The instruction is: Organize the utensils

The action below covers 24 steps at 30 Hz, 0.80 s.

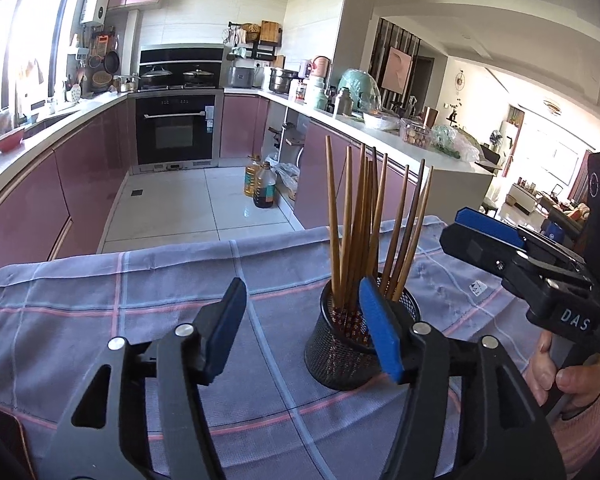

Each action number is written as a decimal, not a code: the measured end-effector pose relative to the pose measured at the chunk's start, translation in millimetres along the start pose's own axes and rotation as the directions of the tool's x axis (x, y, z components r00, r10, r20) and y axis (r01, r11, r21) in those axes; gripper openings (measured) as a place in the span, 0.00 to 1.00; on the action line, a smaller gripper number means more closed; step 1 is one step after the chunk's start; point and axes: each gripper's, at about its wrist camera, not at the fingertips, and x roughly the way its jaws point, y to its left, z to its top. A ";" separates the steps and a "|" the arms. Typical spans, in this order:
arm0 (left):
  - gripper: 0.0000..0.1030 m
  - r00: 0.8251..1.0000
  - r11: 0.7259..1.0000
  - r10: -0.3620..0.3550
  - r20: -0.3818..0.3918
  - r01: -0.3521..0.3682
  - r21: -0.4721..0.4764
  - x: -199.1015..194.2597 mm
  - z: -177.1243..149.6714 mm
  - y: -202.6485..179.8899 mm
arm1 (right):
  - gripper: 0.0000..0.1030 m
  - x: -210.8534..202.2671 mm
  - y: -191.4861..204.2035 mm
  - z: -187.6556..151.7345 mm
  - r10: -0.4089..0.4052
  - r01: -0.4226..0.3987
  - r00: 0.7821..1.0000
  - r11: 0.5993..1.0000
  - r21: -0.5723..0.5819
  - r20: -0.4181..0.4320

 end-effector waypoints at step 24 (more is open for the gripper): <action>0.95 0.949 0.969 0.247 0.197 -0.237 -0.075 -98.7 -47.9 12.0 | 0.93 -17.3 50.4 -49.0 -0.025 0.029 0.997 0.998 -0.058 0.069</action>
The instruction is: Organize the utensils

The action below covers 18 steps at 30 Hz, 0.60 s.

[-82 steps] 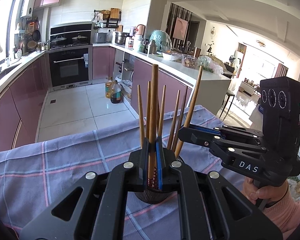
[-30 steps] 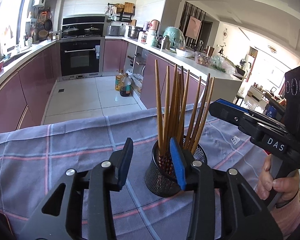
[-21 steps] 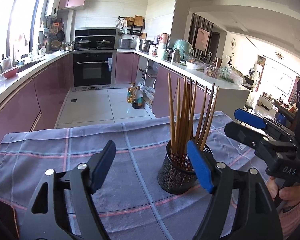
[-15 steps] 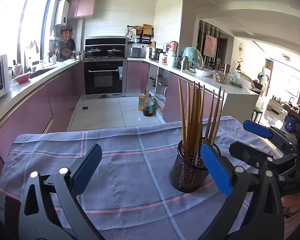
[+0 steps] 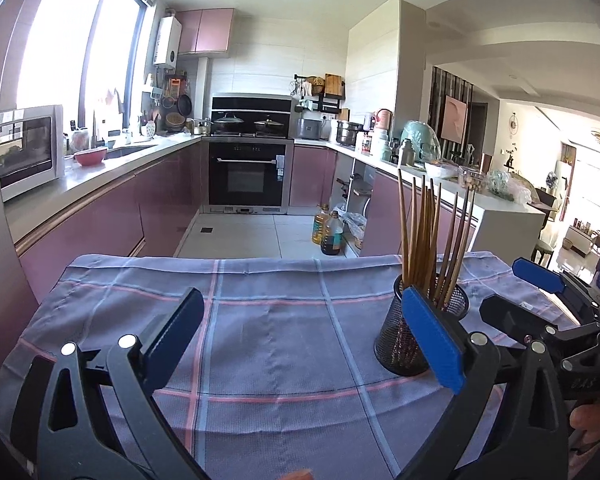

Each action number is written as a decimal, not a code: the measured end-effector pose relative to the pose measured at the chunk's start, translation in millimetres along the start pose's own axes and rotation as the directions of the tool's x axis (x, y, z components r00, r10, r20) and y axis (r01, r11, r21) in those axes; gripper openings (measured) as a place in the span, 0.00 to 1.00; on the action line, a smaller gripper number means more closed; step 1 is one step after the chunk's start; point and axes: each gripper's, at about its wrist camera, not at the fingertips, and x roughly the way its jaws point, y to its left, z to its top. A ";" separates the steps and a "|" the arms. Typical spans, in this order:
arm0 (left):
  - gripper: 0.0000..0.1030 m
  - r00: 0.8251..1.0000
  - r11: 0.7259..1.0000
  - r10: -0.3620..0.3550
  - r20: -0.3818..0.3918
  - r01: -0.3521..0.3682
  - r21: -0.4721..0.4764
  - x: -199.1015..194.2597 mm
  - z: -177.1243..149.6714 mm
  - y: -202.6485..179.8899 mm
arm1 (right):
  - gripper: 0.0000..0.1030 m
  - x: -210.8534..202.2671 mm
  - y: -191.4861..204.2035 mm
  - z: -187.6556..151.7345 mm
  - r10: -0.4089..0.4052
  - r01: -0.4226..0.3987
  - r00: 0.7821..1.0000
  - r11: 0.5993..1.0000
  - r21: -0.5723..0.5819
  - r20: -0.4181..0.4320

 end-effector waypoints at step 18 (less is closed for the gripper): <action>0.95 0.994 0.997 0.072 0.088 -0.071 -0.023 -34.5 -16.3 1.4 | 0.93 -17.2 20.3 -11.8 -0.101 0.101 0.992 0.995 0.012 0.070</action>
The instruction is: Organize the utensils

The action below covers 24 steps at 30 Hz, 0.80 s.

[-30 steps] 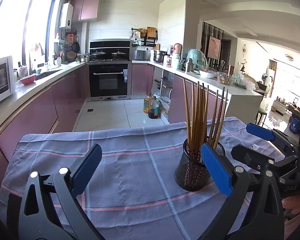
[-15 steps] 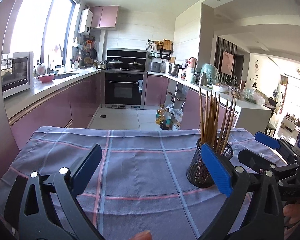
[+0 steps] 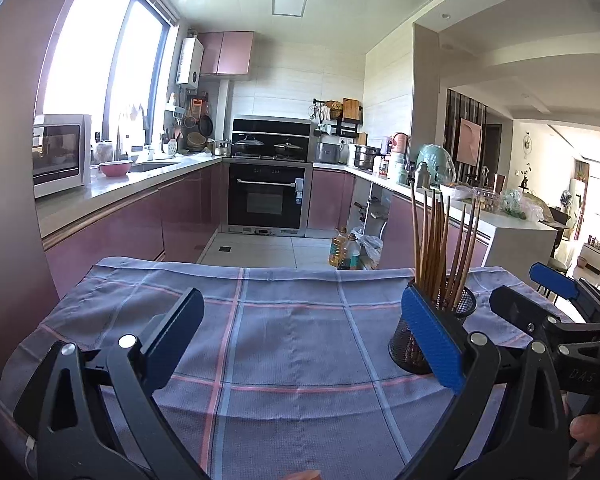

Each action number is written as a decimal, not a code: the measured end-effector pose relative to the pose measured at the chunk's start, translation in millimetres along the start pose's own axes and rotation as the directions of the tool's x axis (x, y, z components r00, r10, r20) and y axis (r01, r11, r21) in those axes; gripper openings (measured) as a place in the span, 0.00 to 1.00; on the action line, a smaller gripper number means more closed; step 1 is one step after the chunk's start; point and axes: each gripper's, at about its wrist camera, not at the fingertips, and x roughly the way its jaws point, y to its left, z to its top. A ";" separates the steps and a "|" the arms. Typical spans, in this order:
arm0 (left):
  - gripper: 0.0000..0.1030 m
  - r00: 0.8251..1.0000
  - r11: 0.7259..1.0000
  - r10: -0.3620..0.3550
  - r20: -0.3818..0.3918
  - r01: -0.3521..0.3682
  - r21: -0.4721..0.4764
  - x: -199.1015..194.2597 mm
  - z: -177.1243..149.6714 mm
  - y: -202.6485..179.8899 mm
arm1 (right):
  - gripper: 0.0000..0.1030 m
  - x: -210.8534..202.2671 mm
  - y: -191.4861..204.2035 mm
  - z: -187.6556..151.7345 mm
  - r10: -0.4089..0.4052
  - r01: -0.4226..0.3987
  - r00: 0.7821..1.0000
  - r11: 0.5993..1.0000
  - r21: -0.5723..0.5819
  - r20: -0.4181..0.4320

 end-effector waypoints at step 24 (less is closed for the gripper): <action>0.95 0.999 0.998 0.050 0.012 -0.050 0.027 -10.8 -8.0 -12.0 | 0.93 -12.0 4.4 -2.2 -0.061 0.061 0.998 0.998 0.005 0.020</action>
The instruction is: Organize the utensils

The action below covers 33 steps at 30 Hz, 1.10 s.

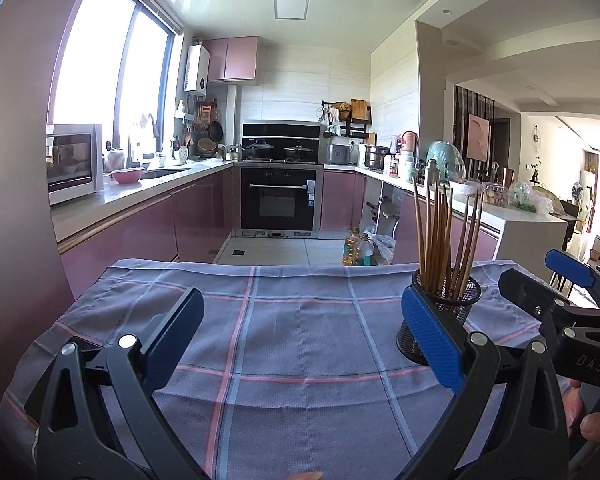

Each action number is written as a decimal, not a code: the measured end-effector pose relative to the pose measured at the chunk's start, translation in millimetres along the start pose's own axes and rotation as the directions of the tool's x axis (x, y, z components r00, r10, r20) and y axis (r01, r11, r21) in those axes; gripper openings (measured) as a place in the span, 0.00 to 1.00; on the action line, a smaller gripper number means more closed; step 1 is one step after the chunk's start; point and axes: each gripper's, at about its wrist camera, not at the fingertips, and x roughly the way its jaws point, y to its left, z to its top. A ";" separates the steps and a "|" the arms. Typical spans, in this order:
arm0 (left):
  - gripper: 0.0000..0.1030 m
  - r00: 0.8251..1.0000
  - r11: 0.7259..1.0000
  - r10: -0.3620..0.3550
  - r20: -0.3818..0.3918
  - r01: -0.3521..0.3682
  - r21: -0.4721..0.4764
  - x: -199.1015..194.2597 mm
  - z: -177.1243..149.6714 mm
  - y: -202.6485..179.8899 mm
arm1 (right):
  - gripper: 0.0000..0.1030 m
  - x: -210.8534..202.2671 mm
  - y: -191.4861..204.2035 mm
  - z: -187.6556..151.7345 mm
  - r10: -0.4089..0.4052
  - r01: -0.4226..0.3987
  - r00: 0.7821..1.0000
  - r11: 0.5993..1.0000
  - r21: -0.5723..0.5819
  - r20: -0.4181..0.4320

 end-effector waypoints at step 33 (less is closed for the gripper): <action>0.95 1.000 1.000 -0.008 -0.006 0.008 0.007 -0.2 -1.0 -5.2 | 0.93 -3.7 -2.7 2.2 -0.016 0.015 1.000 1.000 0.016 0.016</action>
